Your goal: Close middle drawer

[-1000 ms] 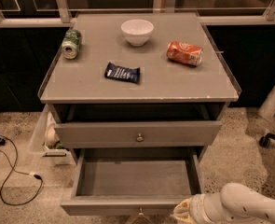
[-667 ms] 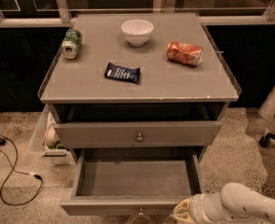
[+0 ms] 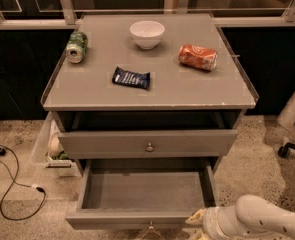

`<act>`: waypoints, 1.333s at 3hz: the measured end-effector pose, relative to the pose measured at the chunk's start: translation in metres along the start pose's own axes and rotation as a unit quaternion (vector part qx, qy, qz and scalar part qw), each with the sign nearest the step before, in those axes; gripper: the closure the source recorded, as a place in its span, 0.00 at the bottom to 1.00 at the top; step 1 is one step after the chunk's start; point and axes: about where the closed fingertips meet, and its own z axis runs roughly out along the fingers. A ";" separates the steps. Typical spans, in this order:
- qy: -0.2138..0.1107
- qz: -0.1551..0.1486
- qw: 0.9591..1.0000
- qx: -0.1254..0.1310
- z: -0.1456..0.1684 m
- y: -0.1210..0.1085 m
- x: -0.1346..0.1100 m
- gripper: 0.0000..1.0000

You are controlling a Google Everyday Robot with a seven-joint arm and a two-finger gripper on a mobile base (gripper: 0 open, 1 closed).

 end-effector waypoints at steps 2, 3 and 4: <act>-0.009 0.011 1.000 0.011 0.004 -0.020 0.003 0.41; -0.014 0.007 0.999 0.032 0.004 -0.060 0.007 0.64; -0.004 0.001 0.998 0.068 0.009 -0.140 0.018 0.88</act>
Offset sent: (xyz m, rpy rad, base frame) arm 0.1325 -0.0239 0.0050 0.0550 -0.1532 -0.0788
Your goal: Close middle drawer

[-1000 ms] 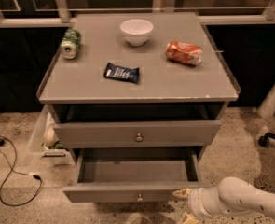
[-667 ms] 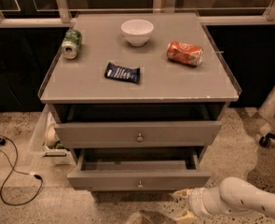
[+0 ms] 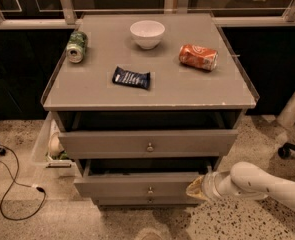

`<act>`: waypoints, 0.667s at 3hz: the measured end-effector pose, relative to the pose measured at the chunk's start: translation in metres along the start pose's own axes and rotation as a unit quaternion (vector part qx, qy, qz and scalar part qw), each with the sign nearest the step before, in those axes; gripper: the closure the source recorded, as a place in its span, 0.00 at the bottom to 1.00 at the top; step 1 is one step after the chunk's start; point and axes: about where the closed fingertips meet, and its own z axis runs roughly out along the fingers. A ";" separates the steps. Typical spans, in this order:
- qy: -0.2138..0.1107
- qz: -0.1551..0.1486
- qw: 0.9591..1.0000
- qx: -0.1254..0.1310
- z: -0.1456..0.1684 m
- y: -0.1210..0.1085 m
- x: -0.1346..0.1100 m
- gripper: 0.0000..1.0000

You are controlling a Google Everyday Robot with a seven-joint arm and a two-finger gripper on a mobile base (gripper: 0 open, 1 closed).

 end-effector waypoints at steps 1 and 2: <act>0.001 -0.001 1.000 0.004 0.000 -0.005 0.000 0.85; 0.001 -0.001 1.000 0.004 0.000 -0.005 0.000 0.62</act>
Offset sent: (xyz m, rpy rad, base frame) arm 0.0052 -0.0012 0.0010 -0.0028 -0.0084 -0.0035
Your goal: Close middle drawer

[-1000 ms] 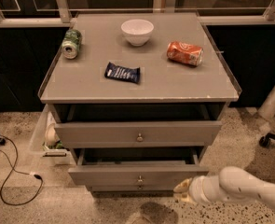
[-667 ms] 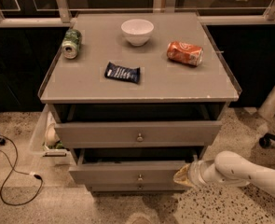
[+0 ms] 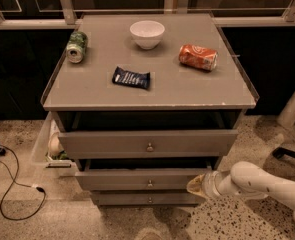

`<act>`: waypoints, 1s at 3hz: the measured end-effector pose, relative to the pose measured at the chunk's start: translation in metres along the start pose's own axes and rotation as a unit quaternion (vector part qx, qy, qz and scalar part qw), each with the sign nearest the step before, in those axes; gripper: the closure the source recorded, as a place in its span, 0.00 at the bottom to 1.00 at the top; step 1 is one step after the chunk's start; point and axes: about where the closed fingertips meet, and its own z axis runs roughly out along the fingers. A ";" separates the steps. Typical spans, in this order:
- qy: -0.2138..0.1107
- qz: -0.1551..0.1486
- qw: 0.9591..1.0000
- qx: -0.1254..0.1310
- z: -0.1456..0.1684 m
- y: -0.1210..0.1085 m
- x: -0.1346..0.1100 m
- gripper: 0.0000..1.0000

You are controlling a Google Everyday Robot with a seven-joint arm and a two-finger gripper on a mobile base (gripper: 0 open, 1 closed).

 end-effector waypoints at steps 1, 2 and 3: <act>0.000 0.000 1.000 0.000 0.000 0.000 0.000 0.39; 0.000 0.000 1.000 0.000 0.000 0.000 0.000 0.15; 0.000 0.000 1.000 0.000 0.000 0.000 0.000 0.00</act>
Offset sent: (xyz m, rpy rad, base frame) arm 0.0000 0.0000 0.0000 0.0000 0.0000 0.0000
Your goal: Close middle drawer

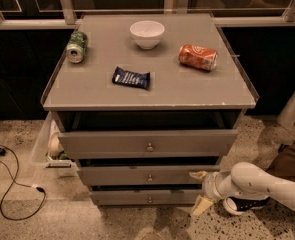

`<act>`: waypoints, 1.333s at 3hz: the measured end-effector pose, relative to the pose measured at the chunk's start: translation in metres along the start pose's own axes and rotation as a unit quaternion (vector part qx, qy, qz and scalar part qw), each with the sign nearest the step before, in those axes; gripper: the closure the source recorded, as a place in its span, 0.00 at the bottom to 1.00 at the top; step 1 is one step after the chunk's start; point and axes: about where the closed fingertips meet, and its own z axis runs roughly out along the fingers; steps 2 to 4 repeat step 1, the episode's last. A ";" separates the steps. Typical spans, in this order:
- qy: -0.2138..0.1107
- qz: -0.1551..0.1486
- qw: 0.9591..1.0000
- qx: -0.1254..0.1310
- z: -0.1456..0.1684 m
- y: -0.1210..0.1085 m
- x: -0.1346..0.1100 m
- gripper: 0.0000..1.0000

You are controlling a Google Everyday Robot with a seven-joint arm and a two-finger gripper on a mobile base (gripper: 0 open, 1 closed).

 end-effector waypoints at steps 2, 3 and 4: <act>0.000 0.000 1.000 0.000 0.000 0.000 0.000 0.00; 0.000 0.000 1.000 0.000 0.000 0.000 0.000 0.00; 0.000 0.000 1.000 0.000 0.000 0.000 0.000 0.00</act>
Offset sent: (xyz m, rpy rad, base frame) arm 0.0000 0.0000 0.0000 0.0000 0.0000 0.0000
